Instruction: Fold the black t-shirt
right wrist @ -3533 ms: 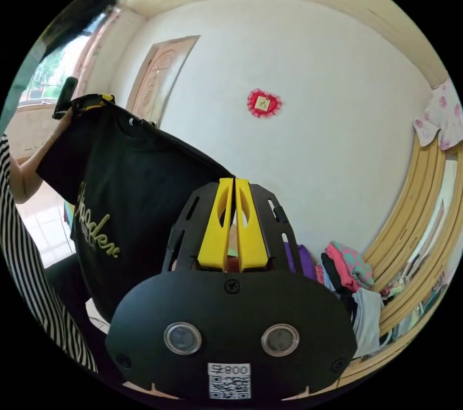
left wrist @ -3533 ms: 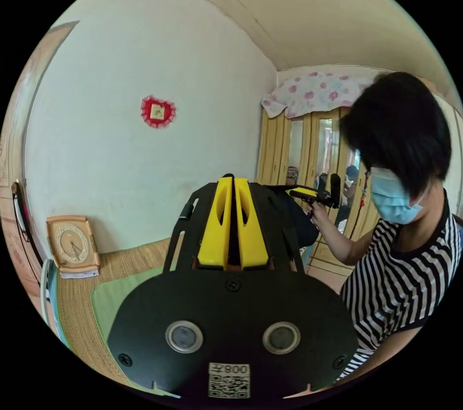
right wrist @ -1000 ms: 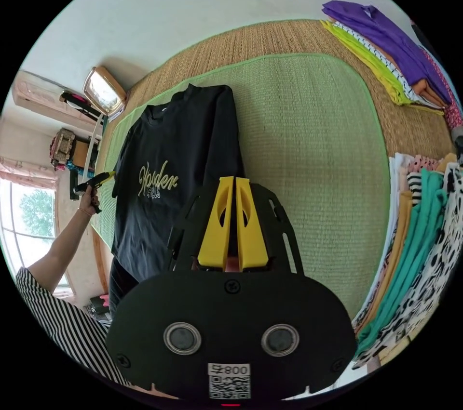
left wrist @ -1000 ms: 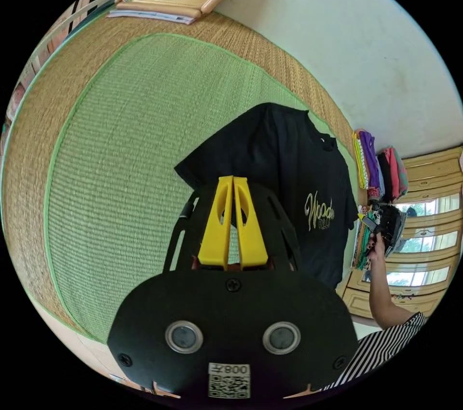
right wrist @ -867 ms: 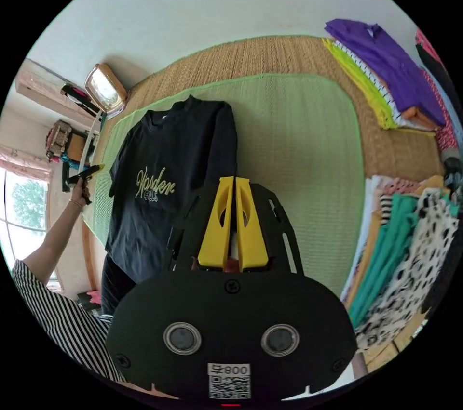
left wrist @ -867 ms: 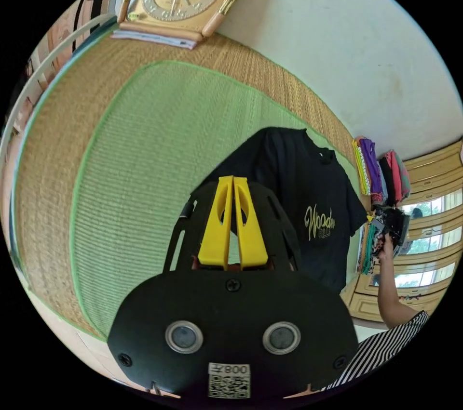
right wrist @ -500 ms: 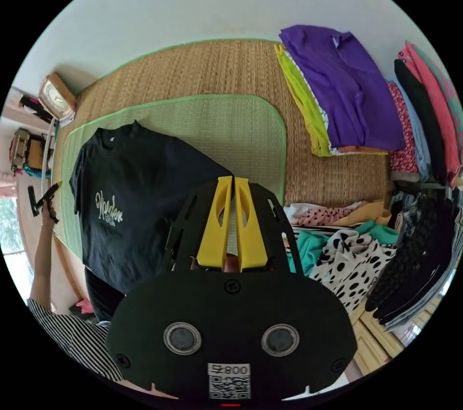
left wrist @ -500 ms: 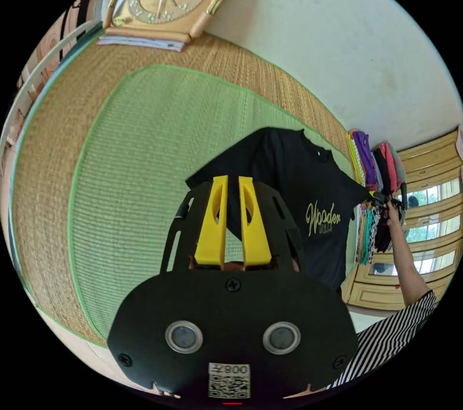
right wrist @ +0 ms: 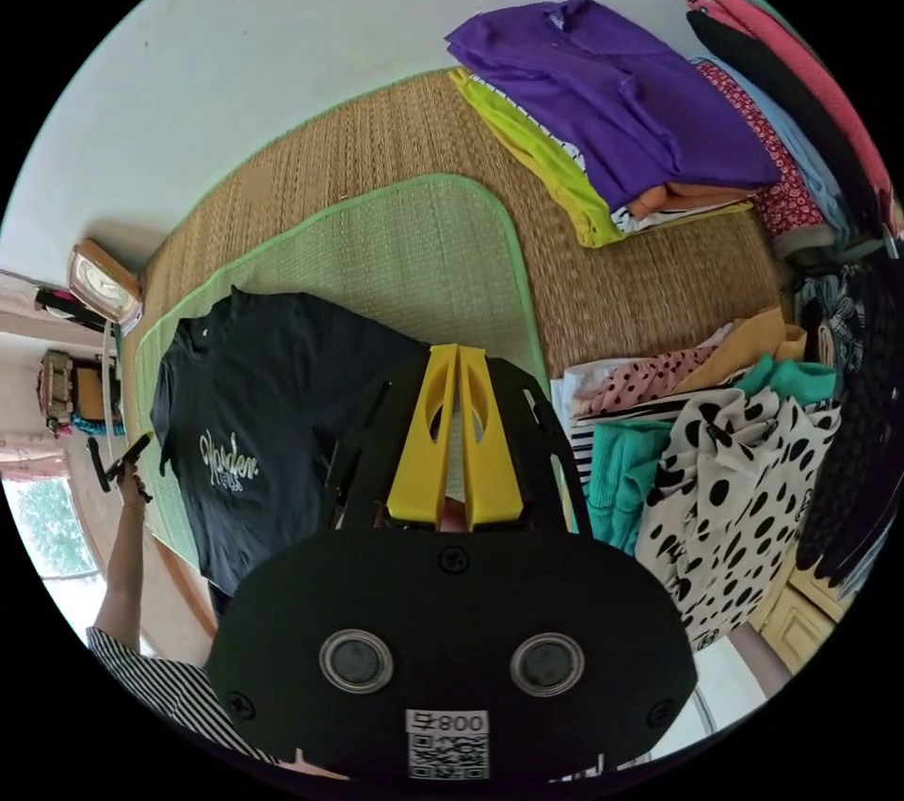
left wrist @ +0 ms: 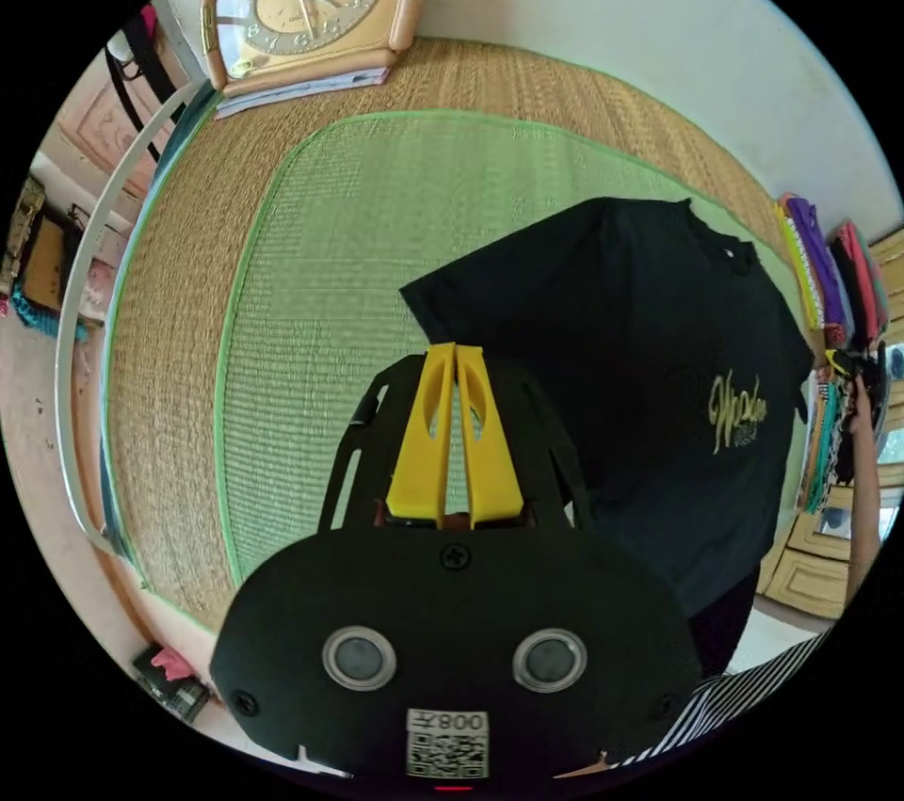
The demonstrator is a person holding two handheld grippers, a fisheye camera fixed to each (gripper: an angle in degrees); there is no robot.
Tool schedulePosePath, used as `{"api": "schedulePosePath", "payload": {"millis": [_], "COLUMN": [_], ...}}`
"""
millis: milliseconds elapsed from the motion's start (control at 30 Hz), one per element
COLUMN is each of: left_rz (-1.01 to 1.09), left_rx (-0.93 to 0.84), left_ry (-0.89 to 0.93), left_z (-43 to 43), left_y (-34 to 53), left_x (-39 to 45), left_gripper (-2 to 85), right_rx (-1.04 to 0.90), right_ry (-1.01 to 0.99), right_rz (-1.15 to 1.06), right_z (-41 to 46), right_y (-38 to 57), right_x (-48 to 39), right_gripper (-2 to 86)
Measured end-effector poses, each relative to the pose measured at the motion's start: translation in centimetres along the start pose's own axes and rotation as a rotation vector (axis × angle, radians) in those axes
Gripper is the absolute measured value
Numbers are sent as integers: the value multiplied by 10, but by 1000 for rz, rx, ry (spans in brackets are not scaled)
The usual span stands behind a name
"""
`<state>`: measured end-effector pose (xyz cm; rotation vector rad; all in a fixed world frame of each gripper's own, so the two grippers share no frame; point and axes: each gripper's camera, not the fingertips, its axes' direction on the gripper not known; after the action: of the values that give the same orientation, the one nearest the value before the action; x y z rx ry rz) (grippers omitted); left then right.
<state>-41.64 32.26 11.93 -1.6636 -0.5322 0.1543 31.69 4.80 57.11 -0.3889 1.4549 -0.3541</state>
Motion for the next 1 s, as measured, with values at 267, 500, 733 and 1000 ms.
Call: {"api": "schedulePosePath", "payload": {"millis": [267, 500, 733, 1000], "left_rz": [165, 86, 79, 78], "left_rx": [4, -43, 89, 3], "left_ry": [-7, -39, 57, 14], "left_z": [18, 21, 14, 56], "left_y": [43, 46, 71, 63], "left_x": [47, 30, 52, 74], "left_gripper": [0, 0, 0, 0], "right_rx": [4, -92, -55, -31], "right_ry": [-177, -28, 15, -13], "right_rz": [-245, -256, -258, -324], "right_z": [38, 96, 84, 118], "right_y": [78, 70, 57, 37], "right_x": [-67, -61, -59, -90], "right_gripper": [0, 0, 0, 0]}}
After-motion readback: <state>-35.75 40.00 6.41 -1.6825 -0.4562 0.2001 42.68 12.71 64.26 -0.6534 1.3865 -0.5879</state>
